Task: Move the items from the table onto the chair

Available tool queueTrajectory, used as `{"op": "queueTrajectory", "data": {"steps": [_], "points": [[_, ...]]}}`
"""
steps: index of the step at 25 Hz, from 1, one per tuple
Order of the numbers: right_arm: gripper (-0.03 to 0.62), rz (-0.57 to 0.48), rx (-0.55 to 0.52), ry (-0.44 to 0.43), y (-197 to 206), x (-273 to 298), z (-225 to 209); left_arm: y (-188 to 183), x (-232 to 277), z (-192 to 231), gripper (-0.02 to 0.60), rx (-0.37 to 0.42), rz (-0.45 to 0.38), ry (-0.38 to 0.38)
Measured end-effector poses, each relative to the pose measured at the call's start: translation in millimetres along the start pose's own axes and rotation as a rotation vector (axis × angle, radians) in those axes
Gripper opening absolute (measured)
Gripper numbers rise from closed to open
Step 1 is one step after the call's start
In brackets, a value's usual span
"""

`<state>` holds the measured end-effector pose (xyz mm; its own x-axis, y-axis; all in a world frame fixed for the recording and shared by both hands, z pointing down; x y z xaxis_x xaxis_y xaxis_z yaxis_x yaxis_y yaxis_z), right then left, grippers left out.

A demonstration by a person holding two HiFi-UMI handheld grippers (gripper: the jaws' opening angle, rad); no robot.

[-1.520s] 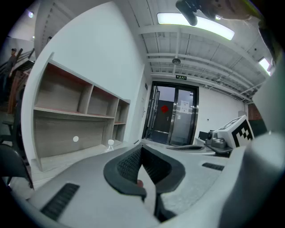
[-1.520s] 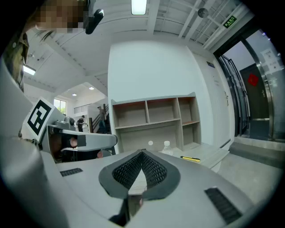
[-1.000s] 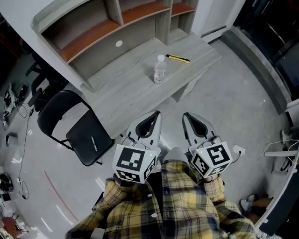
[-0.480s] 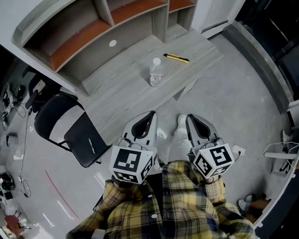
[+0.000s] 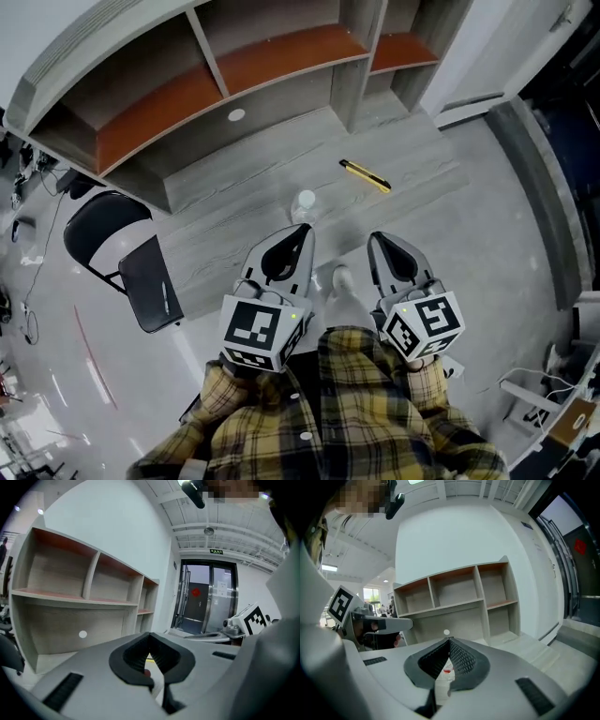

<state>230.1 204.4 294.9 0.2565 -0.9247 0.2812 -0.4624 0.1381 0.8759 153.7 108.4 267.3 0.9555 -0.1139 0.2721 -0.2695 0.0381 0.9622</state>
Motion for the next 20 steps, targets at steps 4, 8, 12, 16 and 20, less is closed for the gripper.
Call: {"op": "queueTrajectory", "data": {"steps": [4,8,12,16,20], "points": [[0.017,0.037,-0.014,-0.099,-31,30,-43,-28,41,-1,0.003,-0.014,-0.04,-0.081],[0.017,0.088,-0.022,-0.189,-50,53,-69,-46,67,5,0.003,-0.031,-0.047,-0.182],[0.017,0.152,-0.041,-0.282,-54,73,-79,-50,72,9,0.003,-0.074,-0.082,-0.273],[0.017,0.212,-0.046,-0.333,-44,82,-79,-46,64,16,0.005,-0.104,-0.097,-0.354],[0.017,0.24,-0.058,-0.358,-38,89,-76,-33,59,19,0.005,-0.114,-0.069,-0.355]]}}
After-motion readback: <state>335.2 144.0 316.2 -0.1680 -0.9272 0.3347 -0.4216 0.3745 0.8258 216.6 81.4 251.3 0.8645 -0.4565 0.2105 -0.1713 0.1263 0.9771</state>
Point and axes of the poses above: the fingertips, and each gripper's own axes: x forward along the fingers, z to its left, y out of its underside, the point moved 2 cm from there along -x, backward along the fingers, and after that the axes turned 11 degrees about x, right-handed, at the moved point
